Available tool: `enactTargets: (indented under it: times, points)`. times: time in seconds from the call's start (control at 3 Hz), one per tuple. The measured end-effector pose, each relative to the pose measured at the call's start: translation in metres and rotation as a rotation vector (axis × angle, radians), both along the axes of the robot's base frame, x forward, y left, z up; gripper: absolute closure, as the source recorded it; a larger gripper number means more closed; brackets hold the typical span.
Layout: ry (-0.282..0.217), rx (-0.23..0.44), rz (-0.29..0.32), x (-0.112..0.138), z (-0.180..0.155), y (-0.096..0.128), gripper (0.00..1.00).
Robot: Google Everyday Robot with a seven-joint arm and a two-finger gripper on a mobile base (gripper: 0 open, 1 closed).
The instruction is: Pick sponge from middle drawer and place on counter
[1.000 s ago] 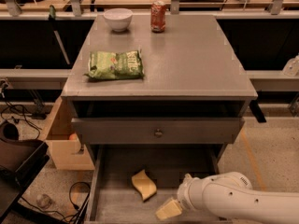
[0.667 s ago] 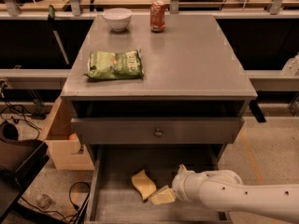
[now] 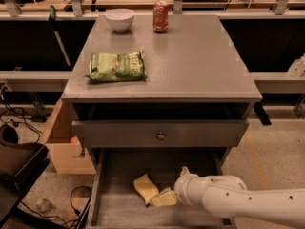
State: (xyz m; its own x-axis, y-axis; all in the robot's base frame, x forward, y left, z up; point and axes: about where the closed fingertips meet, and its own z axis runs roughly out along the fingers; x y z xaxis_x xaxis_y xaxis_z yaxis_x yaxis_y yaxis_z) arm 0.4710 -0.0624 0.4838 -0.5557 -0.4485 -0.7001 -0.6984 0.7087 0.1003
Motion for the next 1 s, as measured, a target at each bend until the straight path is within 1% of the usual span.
enactTargets:
  times: [0.33, 0.67, 1.0]
  points:
    - [0.0, 0.023, -0.011, 0.009, -0.015, 0.008, 0.0]
    - [-0.035, 0.067, -0.014, 0.028, -0.043, 0.027, 0.0]
    - [-0.074, 0.084, -0.005, 0.043, -0.07, 0.042, 0.0]
